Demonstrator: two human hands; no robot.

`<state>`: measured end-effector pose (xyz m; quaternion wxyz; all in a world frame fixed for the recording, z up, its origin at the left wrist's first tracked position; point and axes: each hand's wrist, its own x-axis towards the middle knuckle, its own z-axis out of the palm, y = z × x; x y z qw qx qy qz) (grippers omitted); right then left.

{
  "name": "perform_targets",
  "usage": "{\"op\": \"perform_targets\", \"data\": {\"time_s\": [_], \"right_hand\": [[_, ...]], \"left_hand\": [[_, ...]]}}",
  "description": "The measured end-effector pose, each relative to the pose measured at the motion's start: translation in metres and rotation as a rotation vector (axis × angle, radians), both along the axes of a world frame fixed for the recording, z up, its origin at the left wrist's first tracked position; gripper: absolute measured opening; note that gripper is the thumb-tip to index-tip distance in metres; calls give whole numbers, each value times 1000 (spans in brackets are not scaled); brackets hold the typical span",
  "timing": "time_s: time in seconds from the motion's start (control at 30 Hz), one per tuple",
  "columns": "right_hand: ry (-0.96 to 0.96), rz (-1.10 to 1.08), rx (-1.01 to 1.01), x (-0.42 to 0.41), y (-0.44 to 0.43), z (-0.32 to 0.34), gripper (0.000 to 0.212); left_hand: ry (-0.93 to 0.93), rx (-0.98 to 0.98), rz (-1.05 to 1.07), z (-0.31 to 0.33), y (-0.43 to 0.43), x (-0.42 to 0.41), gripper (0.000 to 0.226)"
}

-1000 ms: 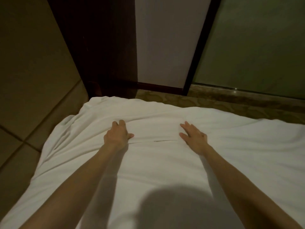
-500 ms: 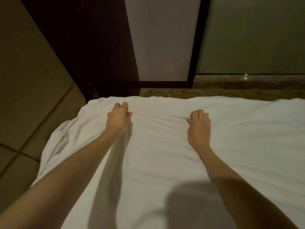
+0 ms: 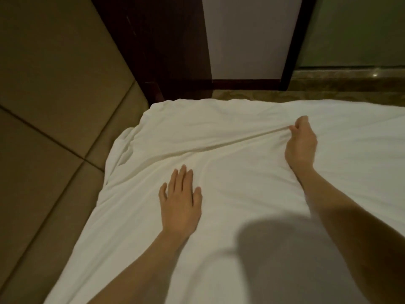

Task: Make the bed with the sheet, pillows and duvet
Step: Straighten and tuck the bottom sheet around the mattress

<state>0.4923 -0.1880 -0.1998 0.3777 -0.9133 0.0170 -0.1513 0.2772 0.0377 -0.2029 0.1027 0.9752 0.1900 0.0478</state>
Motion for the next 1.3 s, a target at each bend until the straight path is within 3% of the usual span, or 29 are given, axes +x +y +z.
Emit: {"op": "perform_targets", "data": {"time_s": [0.1, 0.23, 0.33, 0.5, 0.57, 0.63, 0.7, 0.77, 0.83, 0.93, 1.0, 1.03, 1.1, 1.2, 1.3], "right_hand": [[73, -89, -35, 4, -2, 11, 12], [66, -160, 172, 38, 21, 40, 18], [68, -60, 157, 61, 49, 77, 3], [108, 48, 106, 81, 61, 75, 11], [128, 79, 6, 81, 59, 66, 28], [151, 9, -140, 80, 56, 48, 23], [282, 93, -251, 77, 51, 37, 15], [324, 182, -412, 75, 49, 34, 26], [236, 182, -534, 69, 55, 38, 31], [86, 275, -348, 63, 80, 46, 45], [191, 403, -142, 62, 101, 49, 57], [255, 480, -148, 60, 111, 49, 60], [304, 564, -356, 57, 128, 45, 51], [142, 469, -483, 52, 143, 34, 14], [93, 399, -520, 52, 150, 38, 15]], "left_hand": [[39, 32, 6, -6, -2, -7, 62], [14, 68, -7, -13, -1, -6, 59], [9, 92, -9, -14, -1, -6, 58], [19, 84, 68, -18, 0, -6, 59], [14, 72, 67, -20, 0, -6, 60], [-3, 56, 65, -21, 0, -6, 60], [-16, 57, 68, -21, -1, -6, 61], [-19, 63, 74, -21, -1, -5, 61], [-15, 63, 71, -20, -2, -5, 61], [-17, 66, 70, -20, -1, -5, 61], [-21, 75, 67, -19, -2, -5, 60], [-19, 77, 65, -19, -1, -5, 60], [-17, 77, 63, -19, -1, -5, 60], [-22, 70, 62, -20, -1, -5, 59], [-26, 55, 55, -21, 0, -4, 59]]}}
